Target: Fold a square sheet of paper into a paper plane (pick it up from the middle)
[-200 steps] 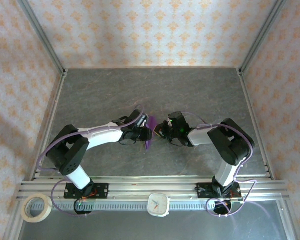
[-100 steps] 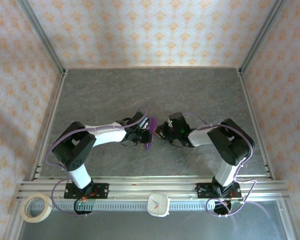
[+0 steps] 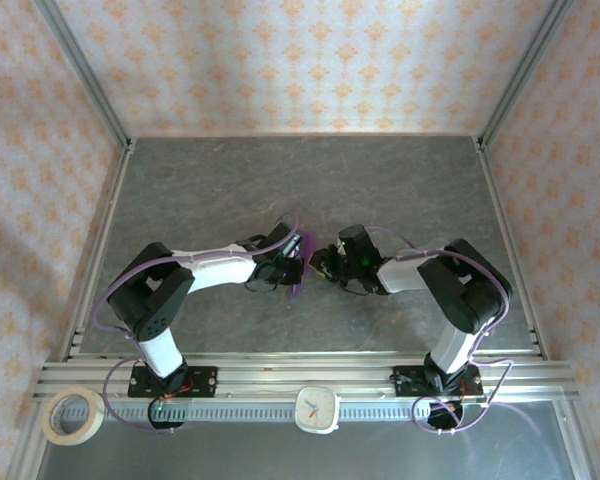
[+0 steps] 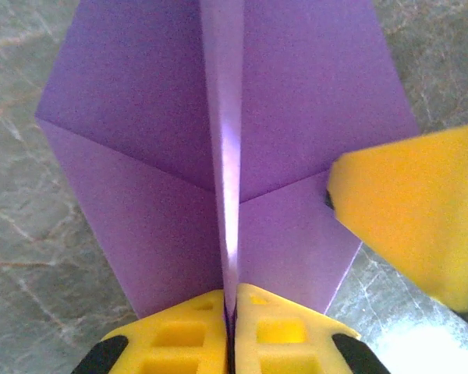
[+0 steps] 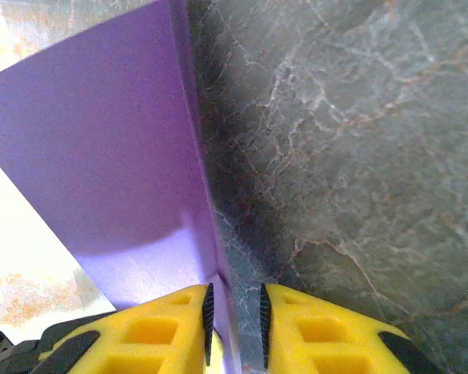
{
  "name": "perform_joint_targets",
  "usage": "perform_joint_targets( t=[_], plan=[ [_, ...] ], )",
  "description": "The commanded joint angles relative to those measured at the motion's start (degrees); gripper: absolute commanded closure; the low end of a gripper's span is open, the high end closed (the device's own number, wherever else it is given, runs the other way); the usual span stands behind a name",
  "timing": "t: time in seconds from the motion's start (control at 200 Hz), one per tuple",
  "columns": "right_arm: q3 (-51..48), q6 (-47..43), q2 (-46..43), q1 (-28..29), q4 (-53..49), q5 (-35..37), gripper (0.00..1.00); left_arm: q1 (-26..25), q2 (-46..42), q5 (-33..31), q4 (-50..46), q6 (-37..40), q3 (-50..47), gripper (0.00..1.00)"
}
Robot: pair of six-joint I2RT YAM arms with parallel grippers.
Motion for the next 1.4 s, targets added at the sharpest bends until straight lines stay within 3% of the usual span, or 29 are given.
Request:
perform_joint_targets(
  t=[0.0, 0.155, 0.38, 1.391],
  plan=[
    [0.5, -2.5, -4.3, -0.6, -4.9, 3.9, 0.72, -0.5, 0.3, -5.4, -4.2, 1.0, 2.4, 0.90],
    [-2.6, -2.6, -8.2, -2.3, -5.6, 5.9, 0.70, -0.1, 0.1, -9.1, -6.9, 2.9, 3.3, 0.91],
    [-5.7, -2.0, -10.9, -3.7, -5.1, 6.3, 0.69, 0.9, 0.7, -9.0, -7.4, 3.5, 3.5, 0.91],
    [-5.2, -2.0, -10.4, -3.7, -5.4, 5.9, 0.68, 2.1, 2.3, -12.3, -7.7, 4.6, 0.4, 0.79]
  ],
)
